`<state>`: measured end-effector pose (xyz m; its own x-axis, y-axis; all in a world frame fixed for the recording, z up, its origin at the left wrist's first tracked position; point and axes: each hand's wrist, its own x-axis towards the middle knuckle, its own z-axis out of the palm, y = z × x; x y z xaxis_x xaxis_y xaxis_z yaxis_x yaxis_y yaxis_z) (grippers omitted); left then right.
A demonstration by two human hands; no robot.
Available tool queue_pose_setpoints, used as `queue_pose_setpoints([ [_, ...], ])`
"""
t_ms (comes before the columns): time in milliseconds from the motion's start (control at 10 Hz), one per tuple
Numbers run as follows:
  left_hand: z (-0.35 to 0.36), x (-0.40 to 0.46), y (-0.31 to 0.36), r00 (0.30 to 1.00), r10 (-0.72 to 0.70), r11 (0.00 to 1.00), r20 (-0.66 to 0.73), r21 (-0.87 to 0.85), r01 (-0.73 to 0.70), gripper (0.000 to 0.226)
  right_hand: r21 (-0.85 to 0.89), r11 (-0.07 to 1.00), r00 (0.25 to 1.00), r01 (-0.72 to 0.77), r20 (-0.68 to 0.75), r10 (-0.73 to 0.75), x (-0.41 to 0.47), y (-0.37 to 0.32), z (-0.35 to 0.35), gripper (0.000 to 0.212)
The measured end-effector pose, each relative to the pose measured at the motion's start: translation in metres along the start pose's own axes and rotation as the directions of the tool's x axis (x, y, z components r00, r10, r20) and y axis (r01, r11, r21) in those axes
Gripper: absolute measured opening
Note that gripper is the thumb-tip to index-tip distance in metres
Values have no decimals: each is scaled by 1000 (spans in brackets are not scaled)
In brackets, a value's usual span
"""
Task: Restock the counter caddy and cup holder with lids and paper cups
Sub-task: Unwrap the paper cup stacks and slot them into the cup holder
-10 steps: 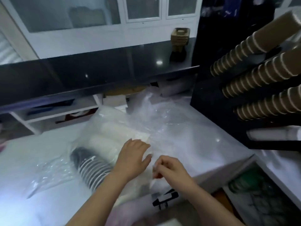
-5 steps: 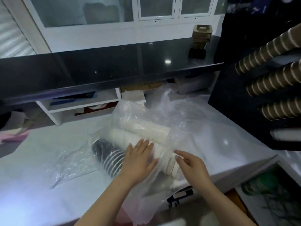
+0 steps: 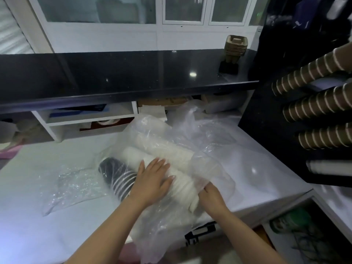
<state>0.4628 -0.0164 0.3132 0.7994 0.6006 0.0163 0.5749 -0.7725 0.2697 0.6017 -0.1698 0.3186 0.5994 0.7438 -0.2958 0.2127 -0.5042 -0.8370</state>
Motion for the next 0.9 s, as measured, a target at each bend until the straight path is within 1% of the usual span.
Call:
queue_pose_setpoints([
  [100,1,13,2,1000,-29,1000,6,9,29,88,14,1000,999,-21,25,20,4,4,4,32],
  [200,3,21,-2,998,-58,998,-1,35,58,90,26,999,998,23,58,-24,8,1,1,26],
  [300,4,22,-3,997,-72,996,-7,43,73,89,10,986,986,167,-12,-166,15,-14,-2,32],
  [400,3,21,0,995,-96,995,-19,-16,96,89,-98,977,977,191,-76,-198,32,-31,-4,47],
  [500,2,16,2,988,-127,987,-87,-107,118,88,-203,966,983,162,-56,-177,48,-40,-2,56],
  [600,2,12,-1,974,-173,955,-146,-267,130,84,-175,981,994,86,-49,-96,58,-42,2,44],
  [700,-2,7,-2,978,-158,956,-140,-269,116,86,-294,955,997,28,-56,-47,73,-34,6,40],
  [800,-5,5,0,986,-124,976,-113,-191,101,96,-253,964,991,84,-78,-107,73,-29,8,31],
  [900,-5,8,0,989,-122,980,-83,-169,107,100,-281,957,990,79,-92,-108,76,-22,10,15],
])
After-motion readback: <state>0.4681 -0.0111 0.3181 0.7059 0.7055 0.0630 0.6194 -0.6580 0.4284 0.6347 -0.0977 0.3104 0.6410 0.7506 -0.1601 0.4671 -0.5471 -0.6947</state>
